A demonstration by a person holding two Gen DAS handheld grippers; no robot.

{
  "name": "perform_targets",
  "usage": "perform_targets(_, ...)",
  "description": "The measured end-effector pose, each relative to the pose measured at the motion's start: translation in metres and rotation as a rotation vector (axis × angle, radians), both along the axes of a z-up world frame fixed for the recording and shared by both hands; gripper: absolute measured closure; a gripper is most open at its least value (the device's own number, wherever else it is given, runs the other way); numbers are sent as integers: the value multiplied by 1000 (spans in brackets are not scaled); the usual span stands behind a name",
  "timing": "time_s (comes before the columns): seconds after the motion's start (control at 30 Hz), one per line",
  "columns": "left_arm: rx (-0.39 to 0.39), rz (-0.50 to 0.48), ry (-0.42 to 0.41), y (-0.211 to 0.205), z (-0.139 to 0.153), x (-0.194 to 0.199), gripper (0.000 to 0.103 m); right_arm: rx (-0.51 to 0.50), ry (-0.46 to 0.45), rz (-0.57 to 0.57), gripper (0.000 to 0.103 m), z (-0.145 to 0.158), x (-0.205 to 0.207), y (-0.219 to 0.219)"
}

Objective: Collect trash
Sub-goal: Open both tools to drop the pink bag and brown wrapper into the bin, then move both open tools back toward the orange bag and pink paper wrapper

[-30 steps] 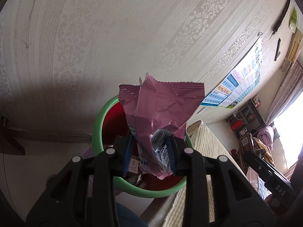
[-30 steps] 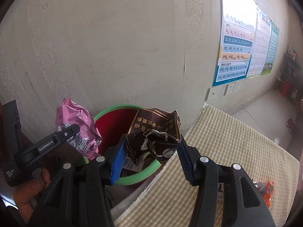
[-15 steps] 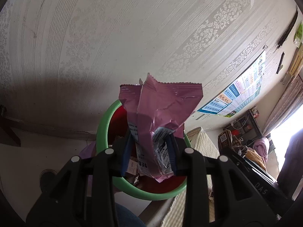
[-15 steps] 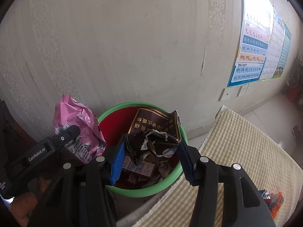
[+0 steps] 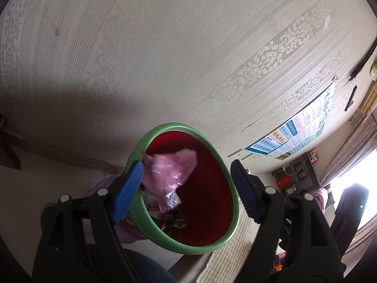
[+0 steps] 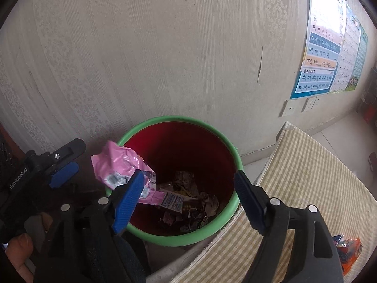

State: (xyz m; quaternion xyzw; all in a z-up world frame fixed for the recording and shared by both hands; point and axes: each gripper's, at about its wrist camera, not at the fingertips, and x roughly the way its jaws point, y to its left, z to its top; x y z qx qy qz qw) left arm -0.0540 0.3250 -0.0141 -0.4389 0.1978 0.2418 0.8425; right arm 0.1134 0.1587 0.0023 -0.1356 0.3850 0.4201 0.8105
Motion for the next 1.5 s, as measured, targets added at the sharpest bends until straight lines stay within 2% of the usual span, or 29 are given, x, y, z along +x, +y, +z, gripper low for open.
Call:
perform_targets(0.07,2,2,-7,0,0,-1,18,-2,6,-6,24,-2,0,-2)
perform_targets(0.23,5,3,-7,-1,1,0,6,-4,7,-12,20,0,-3,-8)
perform_targets(0.47,25,-31,45,-6,1,12,6,-8,6,-45,12,2,-6,-24)
perform_targets(0.67,44,-150,99,-19,3,31,6,-13,6,-93,9,4,-10,-57)
perform_targets(0.83,125,-248,135,-48,13,41,6,-16,5,-149,9,6,-13,-95)
perform_targets(1.23,219,-445,182,-131,24,54,6,18,12,-351,8,10,-12,-212)
perform_targets(1.33,223,-504,193,-153,22,61,6,29,21,-406,8,9,-11,-243)
perform_targets(1.5,169,-603,215,-186,12,76,6,43,29,-506,8,5,-3,-296)
